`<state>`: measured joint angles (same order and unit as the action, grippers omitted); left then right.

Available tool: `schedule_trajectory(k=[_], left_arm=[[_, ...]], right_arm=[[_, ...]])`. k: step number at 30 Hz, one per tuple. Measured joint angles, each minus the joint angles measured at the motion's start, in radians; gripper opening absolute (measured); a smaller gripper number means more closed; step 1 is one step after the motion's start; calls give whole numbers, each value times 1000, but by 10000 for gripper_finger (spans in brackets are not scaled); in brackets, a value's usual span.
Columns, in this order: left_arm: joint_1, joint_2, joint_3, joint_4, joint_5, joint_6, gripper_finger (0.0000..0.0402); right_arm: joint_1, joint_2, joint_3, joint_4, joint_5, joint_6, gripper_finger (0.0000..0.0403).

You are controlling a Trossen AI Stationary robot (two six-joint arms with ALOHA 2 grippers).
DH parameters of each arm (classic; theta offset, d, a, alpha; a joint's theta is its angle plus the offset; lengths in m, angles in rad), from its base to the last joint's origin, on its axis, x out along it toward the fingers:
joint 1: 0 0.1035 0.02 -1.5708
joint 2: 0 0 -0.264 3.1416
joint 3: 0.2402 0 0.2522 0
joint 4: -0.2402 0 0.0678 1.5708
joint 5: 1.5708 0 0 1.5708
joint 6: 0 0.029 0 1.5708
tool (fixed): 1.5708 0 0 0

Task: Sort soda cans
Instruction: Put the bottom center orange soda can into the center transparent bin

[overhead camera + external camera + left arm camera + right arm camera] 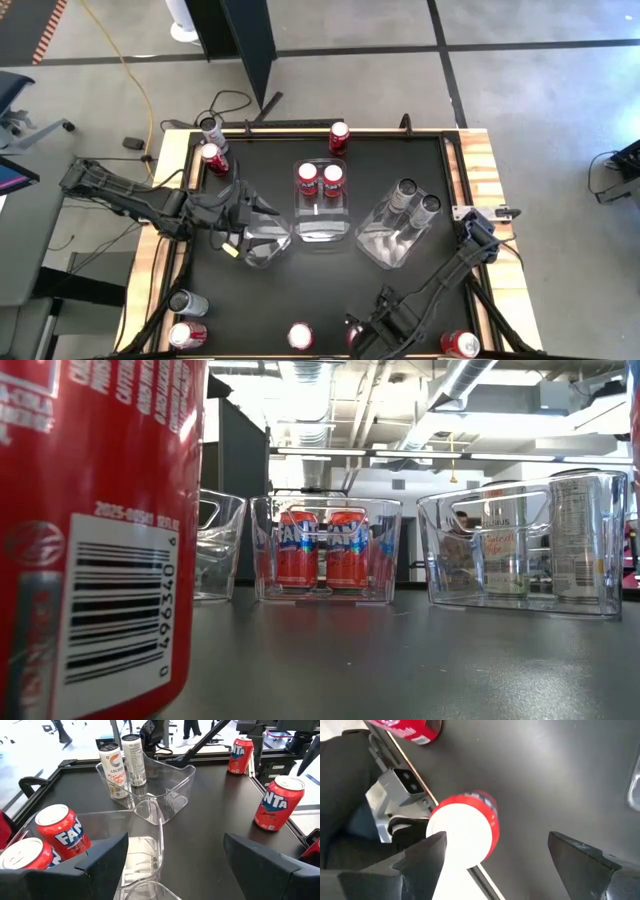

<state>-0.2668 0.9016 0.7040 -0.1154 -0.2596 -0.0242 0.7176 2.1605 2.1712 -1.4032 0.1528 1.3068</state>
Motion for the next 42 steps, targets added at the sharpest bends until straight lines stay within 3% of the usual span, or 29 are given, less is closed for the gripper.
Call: schedule_trajectory(k=[29, 42], left_arm=[[0, 0, 0, 1, -1, -25, 320], [0, 0, -2, 0, -1, -22, 320]], right_arm=[[8, -1, 0, 40, -22, 88, 366], [0, 1, 0, 79, -16, 84, 399]])
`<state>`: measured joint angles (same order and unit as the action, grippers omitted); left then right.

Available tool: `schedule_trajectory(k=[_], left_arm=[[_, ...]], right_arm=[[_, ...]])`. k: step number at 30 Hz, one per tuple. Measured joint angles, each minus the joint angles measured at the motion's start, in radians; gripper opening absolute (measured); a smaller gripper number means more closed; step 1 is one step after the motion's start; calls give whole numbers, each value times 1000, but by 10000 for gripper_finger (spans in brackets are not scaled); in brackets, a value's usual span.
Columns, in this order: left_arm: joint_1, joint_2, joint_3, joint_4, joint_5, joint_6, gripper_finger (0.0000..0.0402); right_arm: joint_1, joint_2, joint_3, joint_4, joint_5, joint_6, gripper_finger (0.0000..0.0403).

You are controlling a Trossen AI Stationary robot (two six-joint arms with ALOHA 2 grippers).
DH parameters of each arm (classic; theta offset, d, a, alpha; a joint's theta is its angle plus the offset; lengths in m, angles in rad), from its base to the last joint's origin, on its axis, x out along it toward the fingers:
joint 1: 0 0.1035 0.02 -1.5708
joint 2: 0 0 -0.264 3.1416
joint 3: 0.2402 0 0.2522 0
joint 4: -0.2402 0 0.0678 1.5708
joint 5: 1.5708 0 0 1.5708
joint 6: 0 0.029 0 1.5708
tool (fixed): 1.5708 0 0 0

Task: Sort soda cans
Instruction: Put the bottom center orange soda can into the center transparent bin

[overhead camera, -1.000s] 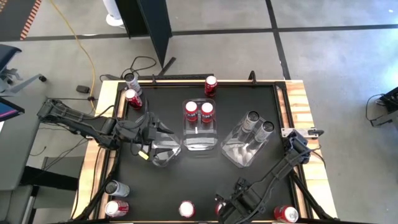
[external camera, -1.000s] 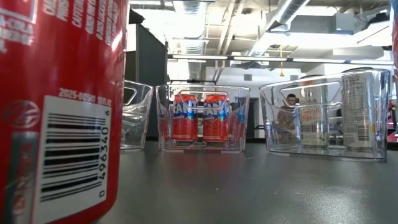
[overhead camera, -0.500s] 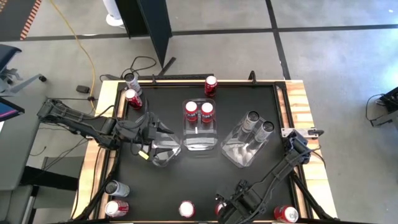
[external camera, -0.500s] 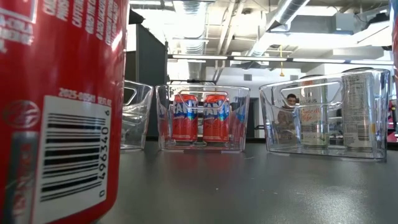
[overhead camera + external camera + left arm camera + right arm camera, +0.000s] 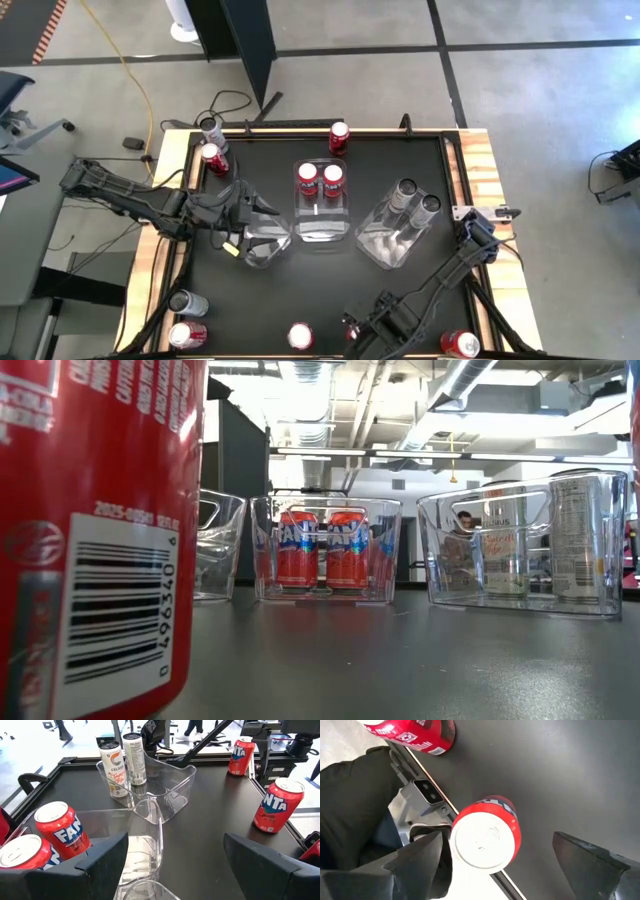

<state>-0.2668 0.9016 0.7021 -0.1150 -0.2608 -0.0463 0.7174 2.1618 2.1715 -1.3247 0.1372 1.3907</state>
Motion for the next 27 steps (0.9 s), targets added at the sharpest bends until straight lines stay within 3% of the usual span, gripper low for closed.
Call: schedule_trajectory(k=[22, 27], left_arm=[[0, 0, -1, 0, -1, -6, 320], [0, 0, -1, 0, -1, -7, 320]], right_arm=[[2, 3, 0, -6, 71, 52, 399], [2, 3, 0, -10, 72, -10, 399]])
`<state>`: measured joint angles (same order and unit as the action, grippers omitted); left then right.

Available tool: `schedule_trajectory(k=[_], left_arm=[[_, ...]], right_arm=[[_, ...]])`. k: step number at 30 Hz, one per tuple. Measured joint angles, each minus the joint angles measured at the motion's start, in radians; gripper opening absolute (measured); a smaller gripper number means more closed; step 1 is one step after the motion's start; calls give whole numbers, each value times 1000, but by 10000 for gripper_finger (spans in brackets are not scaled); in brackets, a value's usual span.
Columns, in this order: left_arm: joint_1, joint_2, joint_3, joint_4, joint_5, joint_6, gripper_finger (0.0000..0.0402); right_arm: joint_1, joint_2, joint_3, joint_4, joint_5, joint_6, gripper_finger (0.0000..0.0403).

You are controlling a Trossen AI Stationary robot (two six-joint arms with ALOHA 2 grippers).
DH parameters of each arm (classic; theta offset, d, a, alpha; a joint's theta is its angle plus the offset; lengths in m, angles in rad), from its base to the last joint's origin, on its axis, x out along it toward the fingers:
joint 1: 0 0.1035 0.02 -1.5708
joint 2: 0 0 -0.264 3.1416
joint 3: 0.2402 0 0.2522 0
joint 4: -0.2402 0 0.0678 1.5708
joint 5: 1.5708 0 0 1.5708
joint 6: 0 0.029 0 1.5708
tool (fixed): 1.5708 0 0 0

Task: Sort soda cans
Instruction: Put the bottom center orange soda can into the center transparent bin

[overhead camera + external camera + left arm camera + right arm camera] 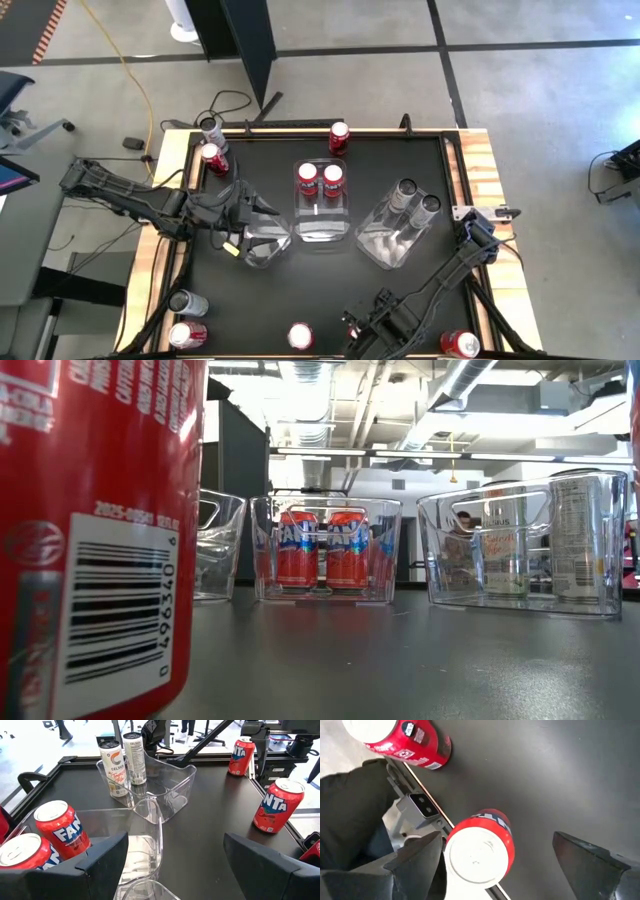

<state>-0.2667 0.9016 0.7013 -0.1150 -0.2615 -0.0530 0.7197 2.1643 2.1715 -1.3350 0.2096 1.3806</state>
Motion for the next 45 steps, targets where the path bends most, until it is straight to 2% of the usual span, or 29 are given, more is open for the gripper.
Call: schedule_trajectory(k=[21, 23, 27, 45], left_arm=[[0, 0, 0, 0, 0, -1, 320], [0, 0, 0, 0, 0, -1, 320], [0, 0, 0, 0, 0, -1, 320], [0, 0, 0, -7, 0, 0, 320]], right_arm=[[-32, 0, 0, 19, -2, -131, 398], [-40, 0, 0, 24, -23, -125, 398], [-58, 0, 0, 45, -131, -148, 398], [-53, 7, 1, -18, -130, -120, 398]])
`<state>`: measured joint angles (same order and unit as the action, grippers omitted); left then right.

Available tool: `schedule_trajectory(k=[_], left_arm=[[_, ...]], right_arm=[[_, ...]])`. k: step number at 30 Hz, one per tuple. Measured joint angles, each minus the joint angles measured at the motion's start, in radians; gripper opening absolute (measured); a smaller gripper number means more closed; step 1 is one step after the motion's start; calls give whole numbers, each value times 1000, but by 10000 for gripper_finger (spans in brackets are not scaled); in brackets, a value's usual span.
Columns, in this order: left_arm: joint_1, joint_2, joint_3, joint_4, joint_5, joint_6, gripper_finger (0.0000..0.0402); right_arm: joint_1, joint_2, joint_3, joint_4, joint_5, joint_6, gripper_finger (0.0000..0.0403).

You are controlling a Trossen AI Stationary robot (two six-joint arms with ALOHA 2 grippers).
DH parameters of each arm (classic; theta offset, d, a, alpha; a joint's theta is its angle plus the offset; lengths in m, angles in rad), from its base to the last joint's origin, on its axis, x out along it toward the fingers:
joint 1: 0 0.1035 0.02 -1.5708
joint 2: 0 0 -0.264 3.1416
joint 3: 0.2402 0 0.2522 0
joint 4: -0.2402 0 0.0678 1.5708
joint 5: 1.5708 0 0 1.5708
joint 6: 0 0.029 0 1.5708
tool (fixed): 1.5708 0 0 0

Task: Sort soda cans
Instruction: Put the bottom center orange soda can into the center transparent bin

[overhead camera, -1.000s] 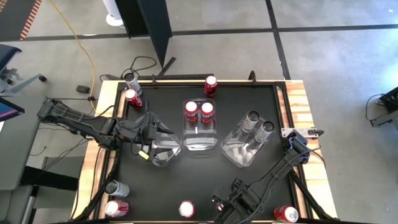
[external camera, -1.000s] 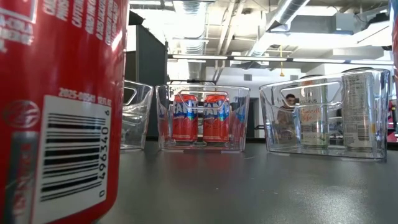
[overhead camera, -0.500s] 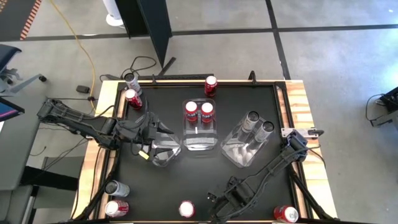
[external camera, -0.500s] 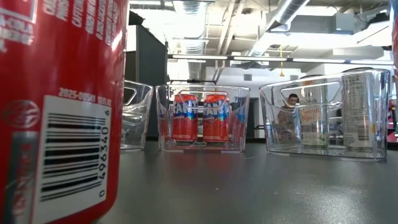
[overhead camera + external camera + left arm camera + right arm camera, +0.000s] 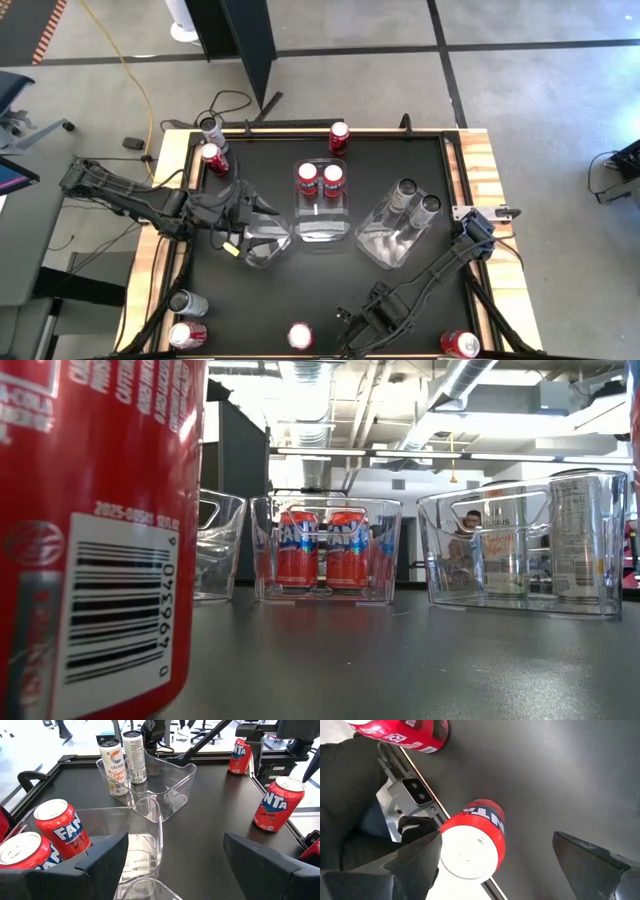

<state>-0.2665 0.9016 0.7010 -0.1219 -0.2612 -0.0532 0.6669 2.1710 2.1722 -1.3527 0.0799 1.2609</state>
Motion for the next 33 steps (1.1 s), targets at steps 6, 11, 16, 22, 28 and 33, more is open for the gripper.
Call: schedule_trajectory(k=[6, 11, 16, 22, 28, 33], left_arm=[[0, 0, 0, -1, 0, 0, 320], [0, 0, 0, -1, 0, 0, 320], [0, 0, 0, -1, 0, 0, 320], [0, 0, 0, -1, 0, 0, 320], [0, 0, 0, -1, 0, 0, 320], [0, 0, 0, -1, 0, 0, 320]], right_arm=[[5, 37, -1, -4, 0, 15, 398], [14, 43, 0, -1, -2, 22, 398], [16, 43, 0, 0, -2, 26, 398], [16, 43, 0, 16, -18, -2, 398], [16, 41, 34, 42, -46, -40, 398], [16, 40, 58, 55, -48, -40, 398]])
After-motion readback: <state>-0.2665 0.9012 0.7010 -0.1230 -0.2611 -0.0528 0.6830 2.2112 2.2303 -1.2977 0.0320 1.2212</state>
